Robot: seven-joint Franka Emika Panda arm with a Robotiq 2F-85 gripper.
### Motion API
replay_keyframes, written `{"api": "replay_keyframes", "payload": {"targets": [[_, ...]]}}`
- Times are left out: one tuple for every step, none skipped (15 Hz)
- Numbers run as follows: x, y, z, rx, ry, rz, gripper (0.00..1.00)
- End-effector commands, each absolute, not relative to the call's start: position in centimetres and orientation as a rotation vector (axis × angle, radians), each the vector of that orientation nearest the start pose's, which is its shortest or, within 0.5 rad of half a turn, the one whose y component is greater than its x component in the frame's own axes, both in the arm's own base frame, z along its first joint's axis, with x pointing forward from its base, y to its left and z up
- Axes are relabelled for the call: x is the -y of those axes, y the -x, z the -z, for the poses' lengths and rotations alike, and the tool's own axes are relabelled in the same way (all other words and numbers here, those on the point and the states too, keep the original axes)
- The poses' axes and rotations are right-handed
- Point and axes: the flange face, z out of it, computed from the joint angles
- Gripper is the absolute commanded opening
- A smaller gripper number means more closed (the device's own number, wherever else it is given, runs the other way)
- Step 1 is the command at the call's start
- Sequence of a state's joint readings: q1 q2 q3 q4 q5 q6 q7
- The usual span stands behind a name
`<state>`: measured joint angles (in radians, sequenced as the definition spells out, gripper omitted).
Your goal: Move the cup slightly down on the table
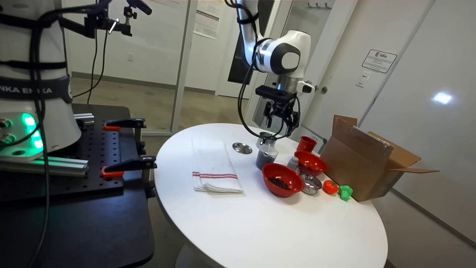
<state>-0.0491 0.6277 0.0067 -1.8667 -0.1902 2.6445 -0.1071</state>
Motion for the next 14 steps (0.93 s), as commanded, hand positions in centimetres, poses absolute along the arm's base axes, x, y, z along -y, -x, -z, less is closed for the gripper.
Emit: {"api": "replay_keyframes", "payload": {"targets": [[2.2,-67.6,-16.6,0.425,3.194,0.139,1.0],[2.2,-67.7,-16.0,0.431,3.191,0.114,1.0],[2.3,-67.7,-15.4,0.441,3.187,0.099,1.0],[2.3,-67.8,-15.0,0.447,3.184,0.087,1.0],[2.5,-67.8,-14.6,0.451,3.183,0.078,1.0],[2.7,-67.8,-14.2,0.448,3.182,0.068,1.0],[3.0,-67.8,-13.9,0.441,3.18,0.063,1.0],[3.2,-67.7,-13.6,0.437,3.178,0.057,1.0],[3.5,-67.6,-13.3,0.43,3.176,0.051,1.0],[3.7,-67.6,-13.1,0.424,3.174,0.047,1.0],[4.0,-67.4,-12.8,0.419,3.172,0.042,1.0],[4.2,-67.3,-12.7,0.413,3.17,0.038,1.0],[4.3,-67.3,-12.5,0.409,3.168,0.033,1.0],[4.5,-67.2,-12.4,0.405,3.167,0.031,0.84]]}}
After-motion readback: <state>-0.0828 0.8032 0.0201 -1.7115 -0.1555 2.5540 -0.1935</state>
